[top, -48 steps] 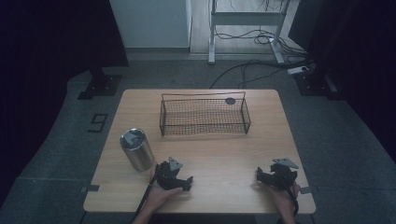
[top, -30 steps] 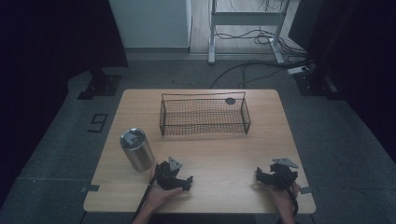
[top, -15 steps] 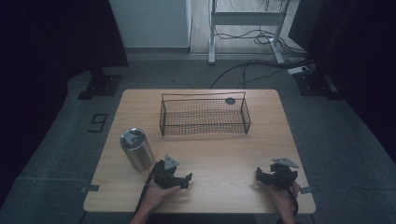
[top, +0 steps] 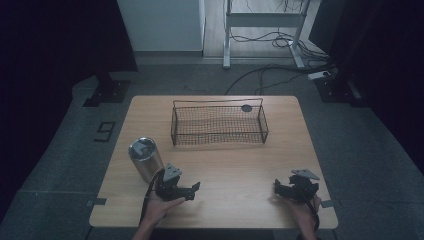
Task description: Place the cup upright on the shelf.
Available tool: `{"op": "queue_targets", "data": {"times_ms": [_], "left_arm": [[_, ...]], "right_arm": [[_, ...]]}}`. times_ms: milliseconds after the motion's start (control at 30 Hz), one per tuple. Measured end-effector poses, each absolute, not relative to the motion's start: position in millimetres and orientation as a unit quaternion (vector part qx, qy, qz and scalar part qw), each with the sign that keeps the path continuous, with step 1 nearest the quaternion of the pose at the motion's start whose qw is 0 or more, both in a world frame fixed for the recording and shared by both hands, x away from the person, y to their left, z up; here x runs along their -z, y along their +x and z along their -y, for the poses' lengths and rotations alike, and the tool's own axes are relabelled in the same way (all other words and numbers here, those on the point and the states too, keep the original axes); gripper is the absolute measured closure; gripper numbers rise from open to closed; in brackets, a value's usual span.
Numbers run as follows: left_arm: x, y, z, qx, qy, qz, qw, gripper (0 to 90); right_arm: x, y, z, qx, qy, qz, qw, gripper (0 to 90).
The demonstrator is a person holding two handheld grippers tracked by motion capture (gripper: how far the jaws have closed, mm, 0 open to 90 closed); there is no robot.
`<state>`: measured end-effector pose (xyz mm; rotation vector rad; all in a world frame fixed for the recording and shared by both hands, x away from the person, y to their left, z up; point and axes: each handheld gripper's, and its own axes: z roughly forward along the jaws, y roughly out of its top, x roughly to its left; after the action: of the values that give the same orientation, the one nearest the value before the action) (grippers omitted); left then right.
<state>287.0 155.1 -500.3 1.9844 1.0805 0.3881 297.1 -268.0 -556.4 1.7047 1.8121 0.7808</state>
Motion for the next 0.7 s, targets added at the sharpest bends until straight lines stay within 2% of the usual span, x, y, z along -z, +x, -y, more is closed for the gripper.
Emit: {"op": "queue_targets", "data": {"times_ms": [700], "left_arm": [[481,265,-185,-0.171,0.775,-0.438,0.423,1.0]], "right_arm": [[556,297,268,-0.289,0.631,-0.670,0.264,1.8]]}}
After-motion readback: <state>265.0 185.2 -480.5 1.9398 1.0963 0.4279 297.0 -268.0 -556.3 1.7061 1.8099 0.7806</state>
